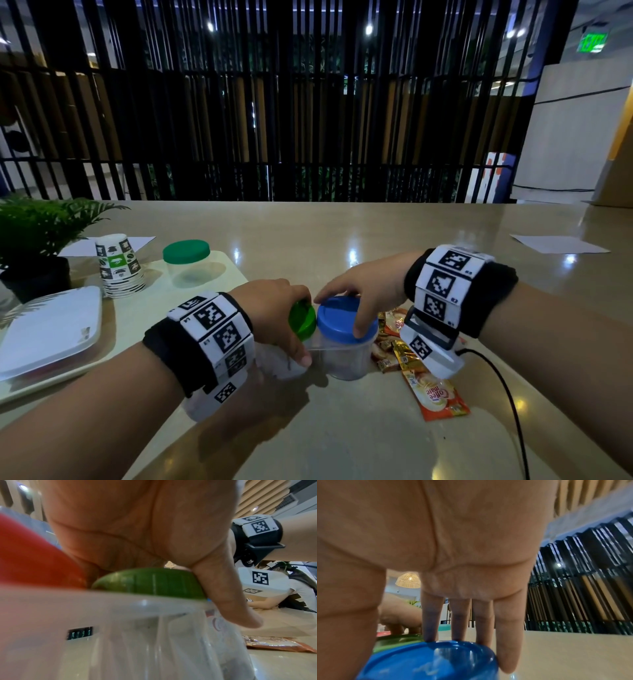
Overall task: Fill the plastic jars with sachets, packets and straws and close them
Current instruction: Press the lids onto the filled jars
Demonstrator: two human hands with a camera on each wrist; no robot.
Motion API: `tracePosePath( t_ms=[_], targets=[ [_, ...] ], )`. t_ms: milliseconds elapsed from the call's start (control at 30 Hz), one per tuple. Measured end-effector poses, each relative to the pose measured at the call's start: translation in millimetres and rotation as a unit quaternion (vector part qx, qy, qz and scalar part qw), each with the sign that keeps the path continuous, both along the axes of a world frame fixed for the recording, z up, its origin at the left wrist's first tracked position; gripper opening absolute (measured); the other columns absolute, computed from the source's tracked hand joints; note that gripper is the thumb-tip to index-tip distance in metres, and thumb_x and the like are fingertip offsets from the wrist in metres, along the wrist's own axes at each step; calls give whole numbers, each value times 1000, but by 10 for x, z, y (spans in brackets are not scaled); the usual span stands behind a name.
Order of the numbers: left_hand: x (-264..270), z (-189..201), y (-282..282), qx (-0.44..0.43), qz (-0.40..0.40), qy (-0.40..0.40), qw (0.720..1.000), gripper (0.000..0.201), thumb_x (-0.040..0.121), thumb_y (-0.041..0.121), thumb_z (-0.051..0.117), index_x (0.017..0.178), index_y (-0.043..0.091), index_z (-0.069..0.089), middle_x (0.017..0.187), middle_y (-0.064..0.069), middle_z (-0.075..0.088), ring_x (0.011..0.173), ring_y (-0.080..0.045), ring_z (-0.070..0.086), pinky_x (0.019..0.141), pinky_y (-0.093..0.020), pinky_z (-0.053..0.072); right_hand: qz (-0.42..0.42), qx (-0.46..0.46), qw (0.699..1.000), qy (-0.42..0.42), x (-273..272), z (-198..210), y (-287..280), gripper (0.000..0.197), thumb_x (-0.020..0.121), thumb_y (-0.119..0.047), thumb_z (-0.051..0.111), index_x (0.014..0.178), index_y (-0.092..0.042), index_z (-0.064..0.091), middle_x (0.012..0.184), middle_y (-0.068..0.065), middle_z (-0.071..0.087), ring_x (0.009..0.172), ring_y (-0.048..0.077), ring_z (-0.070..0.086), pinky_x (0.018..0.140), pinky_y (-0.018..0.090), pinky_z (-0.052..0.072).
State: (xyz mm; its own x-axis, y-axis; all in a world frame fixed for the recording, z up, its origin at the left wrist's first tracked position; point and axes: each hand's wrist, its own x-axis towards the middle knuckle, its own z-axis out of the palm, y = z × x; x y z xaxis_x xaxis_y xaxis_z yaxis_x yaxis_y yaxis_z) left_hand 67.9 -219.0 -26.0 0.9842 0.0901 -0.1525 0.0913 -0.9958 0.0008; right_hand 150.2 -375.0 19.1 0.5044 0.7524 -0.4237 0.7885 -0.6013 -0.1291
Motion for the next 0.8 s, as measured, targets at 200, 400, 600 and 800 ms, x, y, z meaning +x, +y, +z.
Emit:
tracePosePath(
  t_ms=[200, 400, 600, 800],
  targets=[
    [-9, -4, 5, 1, -4, 1, 1000, 85, 63, 60, 80, 132, 31, 41, 119, 5, 52, 107, -18, 52, 91, -31, 45, -7, 4, 996, -87, -98, -25, 56, 66, 79, -52, 69, 135, -23, 49, 128, -2, 56, 106, 16, 56, 90, 31, 49],
    [-14, -13, 10, 4, -5, -6, 1000, 86, 62, 62, 80, 133, 32, 41, 119, 5, 52, 105, -18, 51, 84, -29, 41, -65, -12, 973, -220, -134, -178, 78, 73, 80, -81, 33, 72, -12, 57, 66, 0, 53, 59, 15, 49, 58, 27, 39],
    [-28, -9, 9, -6, 1, -9, 1000, 86, 62, 61, 80, 132, 33, 40, 117, 7, 50, 103, -16, 49, 85, -29, 40, -71, 26, 995, -69, -15, 8, -74, 63, 79, -67, 57, 123, -23, 55, 131, 3, 55, 115, 18, 54, 100, 37, 41],
    [-30, -11, 2, -7, 10, -7, 1000, 86, 61, 61, 81, 132, 35, 40, 119, 7, 52, 107, -17, 52, 92, -33, 45, 18, 20, 998, -48, -45, -17, -25, 71, 79, -35, 75, 141, -32, 42, 136, -8, 49, 114, 14, 50, 99, 33, 43]
  ],
)
